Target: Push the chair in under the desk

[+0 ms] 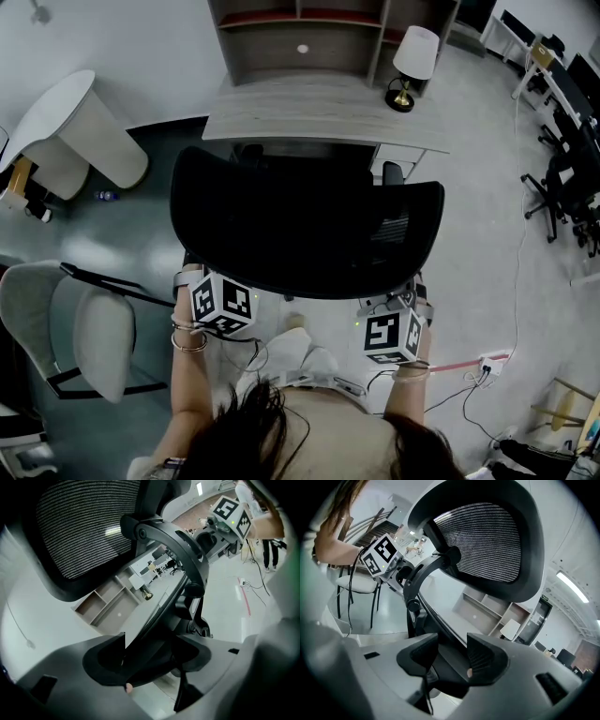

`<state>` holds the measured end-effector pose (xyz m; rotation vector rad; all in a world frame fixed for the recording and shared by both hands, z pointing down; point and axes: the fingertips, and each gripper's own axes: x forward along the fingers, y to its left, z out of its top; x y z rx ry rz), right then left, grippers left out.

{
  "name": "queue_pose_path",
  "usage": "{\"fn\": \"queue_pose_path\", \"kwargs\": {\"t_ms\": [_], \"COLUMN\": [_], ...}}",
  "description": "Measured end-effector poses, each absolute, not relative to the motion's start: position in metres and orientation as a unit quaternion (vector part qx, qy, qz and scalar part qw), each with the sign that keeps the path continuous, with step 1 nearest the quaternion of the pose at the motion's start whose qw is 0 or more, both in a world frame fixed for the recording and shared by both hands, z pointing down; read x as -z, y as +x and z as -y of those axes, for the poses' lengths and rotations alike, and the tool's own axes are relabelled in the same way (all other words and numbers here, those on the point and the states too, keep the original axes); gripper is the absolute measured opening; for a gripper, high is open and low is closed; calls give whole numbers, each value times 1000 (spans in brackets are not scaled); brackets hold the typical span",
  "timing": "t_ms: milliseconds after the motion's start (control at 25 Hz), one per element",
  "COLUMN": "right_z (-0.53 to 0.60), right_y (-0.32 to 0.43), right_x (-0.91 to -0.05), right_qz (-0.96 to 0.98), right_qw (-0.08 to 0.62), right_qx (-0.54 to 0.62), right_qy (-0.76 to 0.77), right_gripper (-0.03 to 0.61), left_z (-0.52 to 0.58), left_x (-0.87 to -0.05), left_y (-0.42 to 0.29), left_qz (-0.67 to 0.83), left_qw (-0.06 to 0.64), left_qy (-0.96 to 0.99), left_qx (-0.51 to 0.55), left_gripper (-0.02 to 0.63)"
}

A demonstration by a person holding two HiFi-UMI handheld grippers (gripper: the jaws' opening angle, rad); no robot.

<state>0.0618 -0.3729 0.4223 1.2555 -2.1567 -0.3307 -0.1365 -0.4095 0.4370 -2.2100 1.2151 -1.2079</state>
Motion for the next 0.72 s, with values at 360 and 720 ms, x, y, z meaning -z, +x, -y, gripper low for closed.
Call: {"fn": "queue_pose_path", "kwargs": {"t_ms": [360,720], "right_z": [371,369], "right_y": [54,56], "right_x": [-423,-425], "right_qz": [815,811], "right_qw": [308,309], "right_qx": [123,124], "right_qy": [474,480], "right_gripper": [192,192], "left_z": [411,407], "left_x": [-437,-438], "left_y": [-145,-145], "left_qz": [-428,-453], "left_qw": [177,192], "left_qy": [-779,-769], "left_qx": [423,407], "left_gripper": [290,290]}}
